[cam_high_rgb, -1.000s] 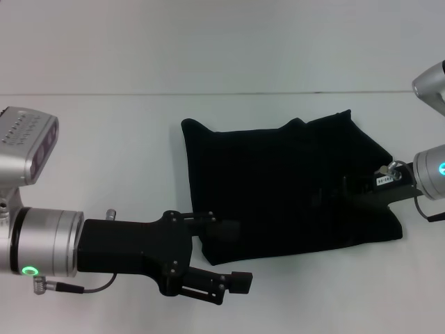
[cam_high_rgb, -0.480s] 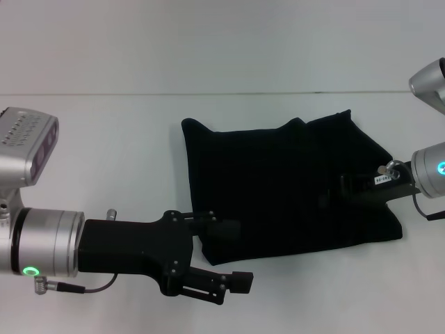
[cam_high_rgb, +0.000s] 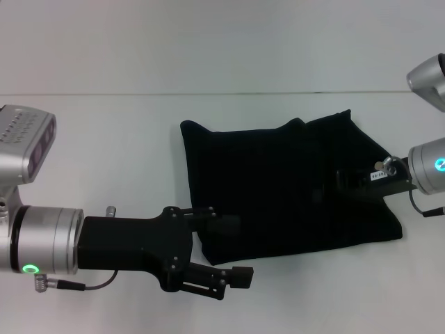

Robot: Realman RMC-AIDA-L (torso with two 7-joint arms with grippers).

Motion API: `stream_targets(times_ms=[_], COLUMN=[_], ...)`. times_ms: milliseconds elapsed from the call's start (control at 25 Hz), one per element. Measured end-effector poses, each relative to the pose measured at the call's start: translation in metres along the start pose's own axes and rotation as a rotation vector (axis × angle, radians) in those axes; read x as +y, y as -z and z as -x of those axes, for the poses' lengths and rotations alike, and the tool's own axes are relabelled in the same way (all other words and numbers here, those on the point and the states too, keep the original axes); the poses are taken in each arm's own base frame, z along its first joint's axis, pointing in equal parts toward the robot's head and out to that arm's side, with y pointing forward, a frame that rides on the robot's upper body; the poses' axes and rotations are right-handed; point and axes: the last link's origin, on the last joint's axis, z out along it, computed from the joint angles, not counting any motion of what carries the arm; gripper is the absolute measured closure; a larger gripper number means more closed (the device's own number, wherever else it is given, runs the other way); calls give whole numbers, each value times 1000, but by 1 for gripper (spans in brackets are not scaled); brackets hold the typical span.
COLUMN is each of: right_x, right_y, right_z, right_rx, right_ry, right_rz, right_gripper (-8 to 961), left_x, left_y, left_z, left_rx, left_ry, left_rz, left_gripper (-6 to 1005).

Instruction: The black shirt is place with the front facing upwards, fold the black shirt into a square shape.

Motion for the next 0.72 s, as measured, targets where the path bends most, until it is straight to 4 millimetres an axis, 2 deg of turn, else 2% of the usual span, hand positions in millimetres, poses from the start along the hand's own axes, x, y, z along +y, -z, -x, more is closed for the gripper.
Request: stream_targets(times_ms=[400, 720], right_x=[5, 2], right_y=[16, 41], right_z=[9, 16], right_rx=[-99, -240], right_ry=[0, 52], right_rz=[117, 233], right_gripper=[882, 868], left_x=[0, -1], left_y=[0, 0], left_z=[-3, -5], left_rx=[33, 31], left_ry=[9, 24], left_rz=[3, 6], left_gripper=[50, 50])
